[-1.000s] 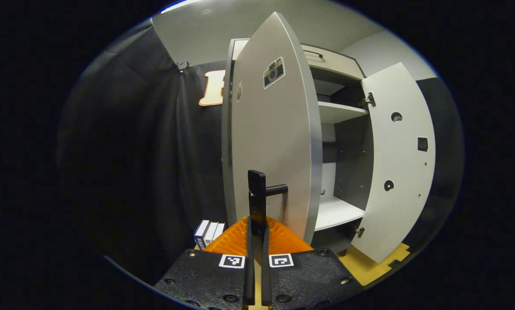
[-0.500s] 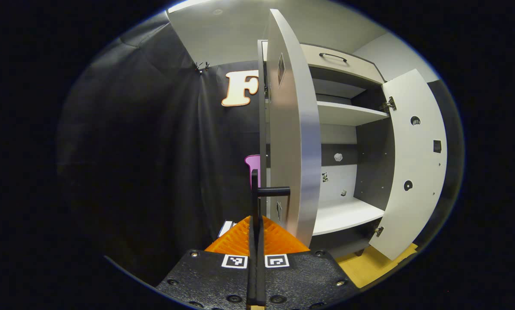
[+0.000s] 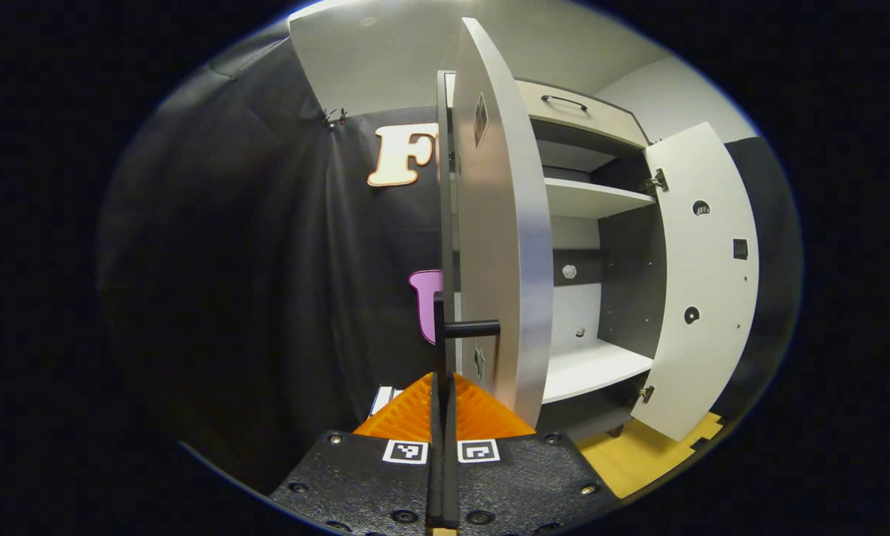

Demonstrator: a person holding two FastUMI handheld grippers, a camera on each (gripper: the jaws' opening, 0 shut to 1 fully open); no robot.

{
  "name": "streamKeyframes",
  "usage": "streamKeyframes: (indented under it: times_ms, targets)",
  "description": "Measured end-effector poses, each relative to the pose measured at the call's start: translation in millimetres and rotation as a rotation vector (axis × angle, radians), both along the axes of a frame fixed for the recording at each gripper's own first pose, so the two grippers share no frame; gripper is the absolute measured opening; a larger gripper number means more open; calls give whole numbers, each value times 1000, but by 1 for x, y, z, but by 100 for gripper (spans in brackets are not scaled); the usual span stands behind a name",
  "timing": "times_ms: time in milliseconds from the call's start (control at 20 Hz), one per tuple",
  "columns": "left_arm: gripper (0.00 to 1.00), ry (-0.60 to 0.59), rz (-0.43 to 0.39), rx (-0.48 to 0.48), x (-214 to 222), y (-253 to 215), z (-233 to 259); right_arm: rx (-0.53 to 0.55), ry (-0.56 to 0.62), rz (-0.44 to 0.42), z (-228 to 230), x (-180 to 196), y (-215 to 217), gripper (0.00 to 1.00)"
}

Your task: Open the right door of the double-door shoe cabinet with the right hand, and open the left door with the left hand.

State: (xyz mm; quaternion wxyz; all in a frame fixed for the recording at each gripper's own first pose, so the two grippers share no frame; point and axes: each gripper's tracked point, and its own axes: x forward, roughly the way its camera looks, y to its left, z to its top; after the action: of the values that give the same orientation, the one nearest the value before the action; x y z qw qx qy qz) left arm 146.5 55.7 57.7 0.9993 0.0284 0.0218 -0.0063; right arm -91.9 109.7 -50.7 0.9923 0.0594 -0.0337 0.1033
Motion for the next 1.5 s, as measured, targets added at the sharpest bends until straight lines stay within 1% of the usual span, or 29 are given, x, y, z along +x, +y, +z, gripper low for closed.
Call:
streamKeyframes:
  times_ms: [50,100,250,350,400,450,500,550,600,650,700,750,800,850,900,1050,1100,1150,1200,1250,1300,1350,1450,1500]
  targets:
    - [0,-3,0,0,1,2,0,4,1,-3,0,0,-1,99]
    - [1,-4,-1,-4,0,0,1,9,2,-5,0,-1,-2,94]
    - [1,-1,-4,-31,-2,-3,-1,17,3,-5,1,0,-6,94]
    - [1,0,1,-5,-4,-1,-2,19,0,-12,2,0,-9,94]
    - [1,-2,5,3,-6,0,-1,16,-4,-19,3,1,-11,98]
    - [1,-4,12,0,-7,0,-1,14,-4,-26,3,1,-12,98]
    - [0,-2,18,-6,-10,0,-1,13,-5,-26,3,1,-12,94]
    - [1,-4,23,-8,-11,0,-2,14,-3,-25,3,2,-11,98]
    - [1,15,34,-23,-15,-1,-7,13,-2,-23,2,2,-10,94]
    - [5,32,39,-26,-20,-2,-12,8,0,-26,1,3,-10,98]
    - [8,33,59,-21,-28,-2,-11,3,0,-33,1,4,-11,98]
    - [32,21,117,20,-33,11,-9,1,0,-44,2,4,-13,99]
    - [55,0,154,39,-38,18,-6,0,1,-51,2,4,-14,99]
    - [79,-21,153,40,-42,16,-6,0,2,-53,2,6,-13,99]
    - [82,-39,143,28,-49,10,-5,0,4,-52,2,6,-12,94]
    - [95,-68,123,7,-71,-12,-10,-8,2,-54,4,5,-11,94]
    - [94,-69,137,25,-85,-15,-11,-11,1,-59,7,4,-13,94]
    - [95,-64,138,46,-100,-20,-15,-12,-4,-63,10,3,-15,99]
    - [95,-70,137,41,-114,-26,-15,-10,-13,-66,15,1,-17,94]
    - [97,-75,128,31,-126,-37,-14,-3,-19,-72,19,0,-18,94]
    - [96,-73,111,11,-137,-48,-14,5,-26,-79,23,-3,-22,94]
    - [95,-78,107,-15,-149,-56,-14,10,-33,-86,26,-3,-25,94]
    - [97,-81,105,-58,-170,-68,-18,8,-46,-101,31,-6,-31,94]
    - [96,-84,103,-65,-179,-74,-20,4,-50,-106,32,-9,-34,98]
